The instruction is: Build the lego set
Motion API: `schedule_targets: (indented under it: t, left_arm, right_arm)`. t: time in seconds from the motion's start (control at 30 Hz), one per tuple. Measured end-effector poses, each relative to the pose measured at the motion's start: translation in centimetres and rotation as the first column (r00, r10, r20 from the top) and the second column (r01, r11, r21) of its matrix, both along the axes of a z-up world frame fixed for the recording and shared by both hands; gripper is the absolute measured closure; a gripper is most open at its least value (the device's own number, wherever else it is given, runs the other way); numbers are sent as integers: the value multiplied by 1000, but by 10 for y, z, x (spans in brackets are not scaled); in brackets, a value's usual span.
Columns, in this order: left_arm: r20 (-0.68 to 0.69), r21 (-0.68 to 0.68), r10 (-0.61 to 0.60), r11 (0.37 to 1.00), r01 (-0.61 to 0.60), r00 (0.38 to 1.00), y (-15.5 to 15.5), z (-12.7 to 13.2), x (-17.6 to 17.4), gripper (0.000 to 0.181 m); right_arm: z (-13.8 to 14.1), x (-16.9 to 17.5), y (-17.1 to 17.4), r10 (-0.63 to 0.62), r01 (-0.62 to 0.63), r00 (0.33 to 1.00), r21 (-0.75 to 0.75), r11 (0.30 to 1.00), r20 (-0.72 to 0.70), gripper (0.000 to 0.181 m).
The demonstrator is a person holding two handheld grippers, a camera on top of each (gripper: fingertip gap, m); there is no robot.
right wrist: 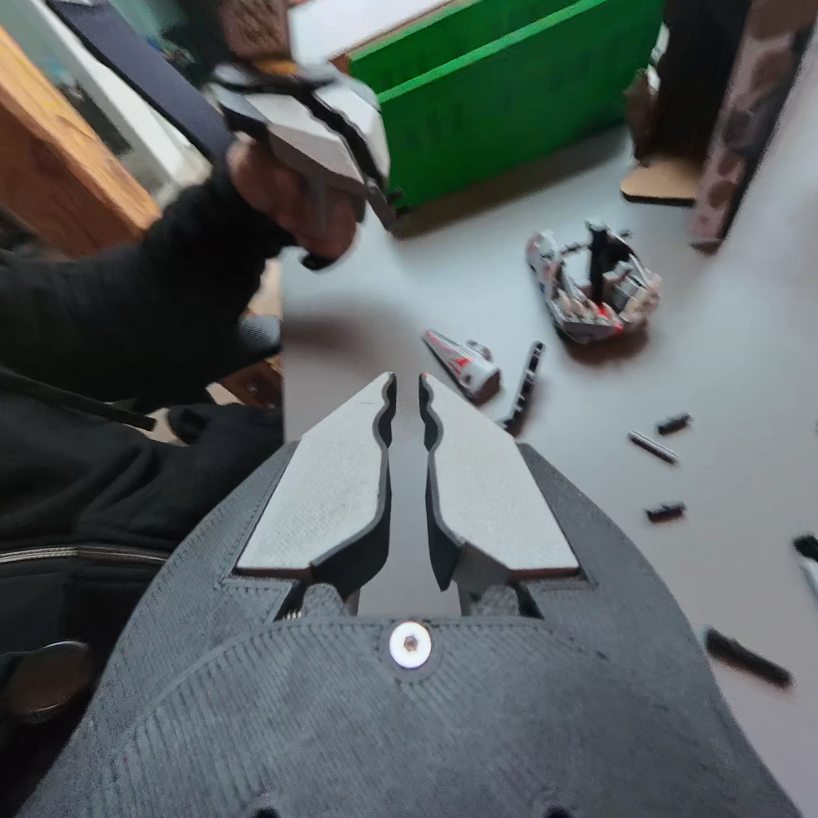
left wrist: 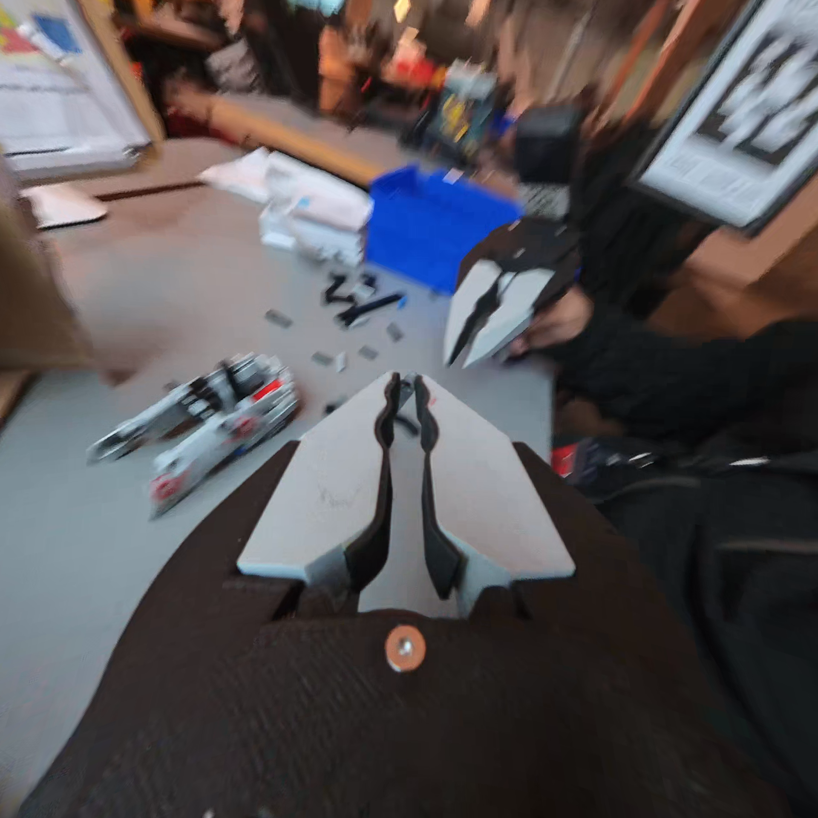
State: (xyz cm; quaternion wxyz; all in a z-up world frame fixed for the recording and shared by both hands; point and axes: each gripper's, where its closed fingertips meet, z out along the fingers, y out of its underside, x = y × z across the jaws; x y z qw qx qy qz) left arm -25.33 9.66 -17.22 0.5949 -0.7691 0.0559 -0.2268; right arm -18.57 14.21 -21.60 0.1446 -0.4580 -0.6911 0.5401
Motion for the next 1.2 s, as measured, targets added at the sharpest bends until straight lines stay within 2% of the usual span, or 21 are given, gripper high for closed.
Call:
schedule_targets:
  t: [0.03, 0.1, 0.17, 0.3, 0.43, 0.73, 0.8, 0.87, 0.97, 1.03, 1.07, 1.1, 1.2]
  left_arm:
    - [71, 71, -59, 996, 54, 996, 2, 10, 13, 177]
    - [169, 220, -201, 962, 161, 965, 2, 31, 41, 177]
    - [213, 349, -326, 906, 240, 921, -3, 47, 65, 177]
    - [149, 491, -434, 812, 314, 889, -12, 56, 99, 177]
    - [106, 571, -438, 762, 306, 893, -16, 65, 111, 178]
    - [117, 587, -395, 767, 257, 911, -12, 62, 106, 181]
    - [116, 571, -397, 777, 266, 911, -10, 58, 107, 181]
    - [120, 548, -380, 795, 258, 917, -4, 53, 107, 181]
    - [127, 425, -218, 893, 146, 967, 22, 30, 90, 181]
    - [98, 259, -30, 966, 3, 995, 43, 1, 66, 181]
    - [77, 161, 57, 984, -69, 995, 51, -14, 52, 181]
    - [55, 100, 73, 992, -78, 996, 52, -22, 45, 181]
    - [-99, 19, 149, 989, -147, 984, 46, -37, 17, 181]
  right_arm:
    - [9, 2, -9, 33, -33, 999, -39, 999, -25, 174]
    - [32, 9, -27, 97, -108, 992, -146, 983, -81, 170]
    - [55, 17, -40, 154, -185, 979, -258, 948, -137, 169]
    - [80, 30, -53, 245, -302, 952, -426, 853, -183, 164]
    - [89, 42, -57, 312, -387, 922, -480, 788, -232, 173]
    - [106, 46, -57, 319, -440, 898, -603, 666, -303, 176]
    - [101, 43, -58, 316, -421, 907, -592, 687, -278, 181]
    - [85, 34, -58, 289, -359, 933, -546, 757, -212, 181]
    - [58, 7, -34, 142, -160, 987, -552, 819, -75, 181]
    - [29, -8, -11, 16, -3, 1000, -487, 874, 24, 181]
    - [13, -12, 0, -31, 60, 997, -423, 904, 75, 181]
    - [2, -14, 12, -81, 112, 992, -361, 926, 100, 181]
    - [8, -15, 31, -151, 153, 988, -304, 940, 29, 181]
